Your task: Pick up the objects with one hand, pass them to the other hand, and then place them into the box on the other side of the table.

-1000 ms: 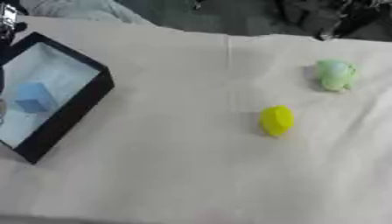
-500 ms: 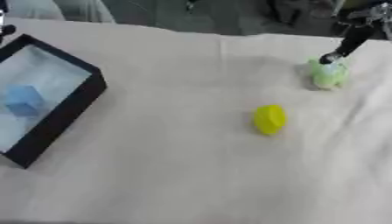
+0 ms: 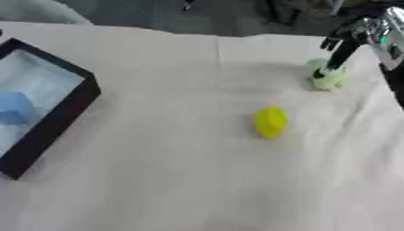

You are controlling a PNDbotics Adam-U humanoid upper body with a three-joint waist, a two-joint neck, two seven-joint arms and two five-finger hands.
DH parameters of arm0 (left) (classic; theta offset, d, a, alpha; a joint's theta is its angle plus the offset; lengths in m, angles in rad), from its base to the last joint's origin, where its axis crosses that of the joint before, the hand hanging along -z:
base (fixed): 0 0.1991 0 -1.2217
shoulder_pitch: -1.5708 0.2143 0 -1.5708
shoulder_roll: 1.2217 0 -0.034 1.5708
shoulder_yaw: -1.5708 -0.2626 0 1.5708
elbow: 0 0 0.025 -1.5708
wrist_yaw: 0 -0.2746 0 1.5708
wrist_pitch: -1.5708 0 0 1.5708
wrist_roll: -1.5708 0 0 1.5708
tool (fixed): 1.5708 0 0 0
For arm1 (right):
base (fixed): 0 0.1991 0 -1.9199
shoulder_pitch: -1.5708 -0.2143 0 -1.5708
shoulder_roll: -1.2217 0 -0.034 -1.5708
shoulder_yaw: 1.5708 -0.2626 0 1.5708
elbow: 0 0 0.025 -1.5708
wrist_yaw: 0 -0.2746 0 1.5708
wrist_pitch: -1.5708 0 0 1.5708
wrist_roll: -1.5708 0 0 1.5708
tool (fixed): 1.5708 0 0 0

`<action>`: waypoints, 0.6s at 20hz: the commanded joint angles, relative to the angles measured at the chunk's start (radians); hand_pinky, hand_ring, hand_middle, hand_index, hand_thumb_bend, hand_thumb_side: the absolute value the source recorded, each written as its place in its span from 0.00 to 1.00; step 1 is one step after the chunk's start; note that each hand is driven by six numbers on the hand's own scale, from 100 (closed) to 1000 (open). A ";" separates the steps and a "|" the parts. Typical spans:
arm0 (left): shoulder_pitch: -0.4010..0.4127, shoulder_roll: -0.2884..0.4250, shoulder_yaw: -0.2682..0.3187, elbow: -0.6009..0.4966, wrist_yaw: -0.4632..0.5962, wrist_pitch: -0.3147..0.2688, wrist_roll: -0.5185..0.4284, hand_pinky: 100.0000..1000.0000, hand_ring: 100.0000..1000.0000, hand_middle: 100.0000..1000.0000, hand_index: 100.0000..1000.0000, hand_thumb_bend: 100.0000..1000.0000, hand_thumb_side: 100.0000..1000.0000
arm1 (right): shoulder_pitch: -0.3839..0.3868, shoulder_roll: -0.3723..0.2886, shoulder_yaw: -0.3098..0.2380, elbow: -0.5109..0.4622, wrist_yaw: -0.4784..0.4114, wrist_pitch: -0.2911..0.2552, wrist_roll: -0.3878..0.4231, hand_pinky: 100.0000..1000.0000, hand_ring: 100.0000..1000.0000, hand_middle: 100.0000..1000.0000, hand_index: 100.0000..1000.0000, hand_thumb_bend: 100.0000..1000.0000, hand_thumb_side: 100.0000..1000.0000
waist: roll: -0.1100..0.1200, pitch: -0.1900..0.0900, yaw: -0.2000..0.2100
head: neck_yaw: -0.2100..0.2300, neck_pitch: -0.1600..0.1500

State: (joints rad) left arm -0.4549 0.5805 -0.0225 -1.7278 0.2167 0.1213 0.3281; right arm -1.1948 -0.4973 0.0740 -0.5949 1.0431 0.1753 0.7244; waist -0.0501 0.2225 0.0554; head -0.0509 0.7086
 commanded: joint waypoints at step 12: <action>-0.013 0.016 0.015 -0.006 0.001 -0.002 0.001 0.83 1.00 1.00 0.81 0.09 0.61 | -0.044 -0.010 -0.091 0.120 0.113 0.102 -0.125 0.97 0.94 0.91 0.92 0.42 0.11 | 0.013 -0.026 0.000 | 0.004 -0.017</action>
State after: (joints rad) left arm -0.4549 0.5805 -0.0196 -1.7228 0.2168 0.1214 0.3284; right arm -1.2116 -0.4871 -0.0079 -0.4682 1.1460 0.2689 0.6078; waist -0.0500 0.2225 0.0564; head -0.0481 0.7012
